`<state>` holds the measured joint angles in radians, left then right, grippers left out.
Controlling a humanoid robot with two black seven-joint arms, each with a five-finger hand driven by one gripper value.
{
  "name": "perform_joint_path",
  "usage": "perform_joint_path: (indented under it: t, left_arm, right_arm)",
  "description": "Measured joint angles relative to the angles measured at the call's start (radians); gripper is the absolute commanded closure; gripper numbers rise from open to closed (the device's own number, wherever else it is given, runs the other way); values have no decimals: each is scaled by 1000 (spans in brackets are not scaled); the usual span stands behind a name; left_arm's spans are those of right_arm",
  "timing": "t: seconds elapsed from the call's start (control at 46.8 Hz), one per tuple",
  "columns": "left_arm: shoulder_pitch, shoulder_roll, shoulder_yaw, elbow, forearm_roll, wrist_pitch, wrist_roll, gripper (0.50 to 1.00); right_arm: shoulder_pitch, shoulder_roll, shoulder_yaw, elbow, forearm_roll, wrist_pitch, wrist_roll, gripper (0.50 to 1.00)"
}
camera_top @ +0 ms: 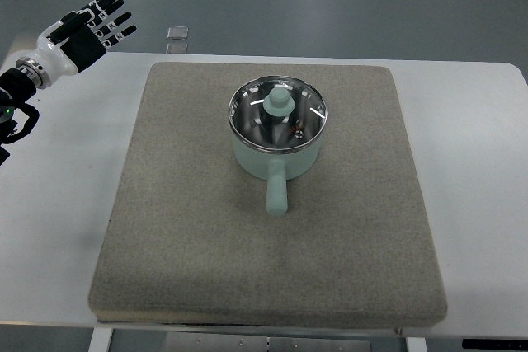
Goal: Place lid left of pot with left hand
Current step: 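Raise the left hand and move it toward the far edge of the mat, then swing the left hand over the pot and lower it toward the lid knob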
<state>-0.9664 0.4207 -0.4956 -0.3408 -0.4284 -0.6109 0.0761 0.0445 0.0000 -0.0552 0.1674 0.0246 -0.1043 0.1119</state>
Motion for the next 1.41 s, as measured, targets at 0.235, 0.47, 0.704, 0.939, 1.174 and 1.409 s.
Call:
perform_joint_path:
  t: [0.235, 0.47, 0.704, 0.939, 1.174, 1.409]
  left_arm:
    - [-8, 10, 0, -1, 200, 0, -38, 506]
    - [-26, 31, 1, -2, 434, 0, -185, 506]
    - [-75, 42, 16, -5, 597, 0, -205, 506]
    - [-134, 117, 17, -102, 843, 0, -246, 506]
    - [-200, 119, 67, -194, 1047, 0, -327, 506]
    - [-276, 122, 89, -301, 1210, 0, -344, 506]
  right_arm:
    - [0, 0, 0, 0, 0, 0, 0, 579]
    - [0, 0, 0, 0, 0, 0, 0, 579]
    - [0, 0, 0, 0, 0, 0, 0, 579]
    - [0, 0, 0, 0, 0, 0, 0, 579]
    - [0, 0, 0, 0, 0, 0, 0, 579]
    - [0, 0, 0, 0, 0, 0, 0, 579]
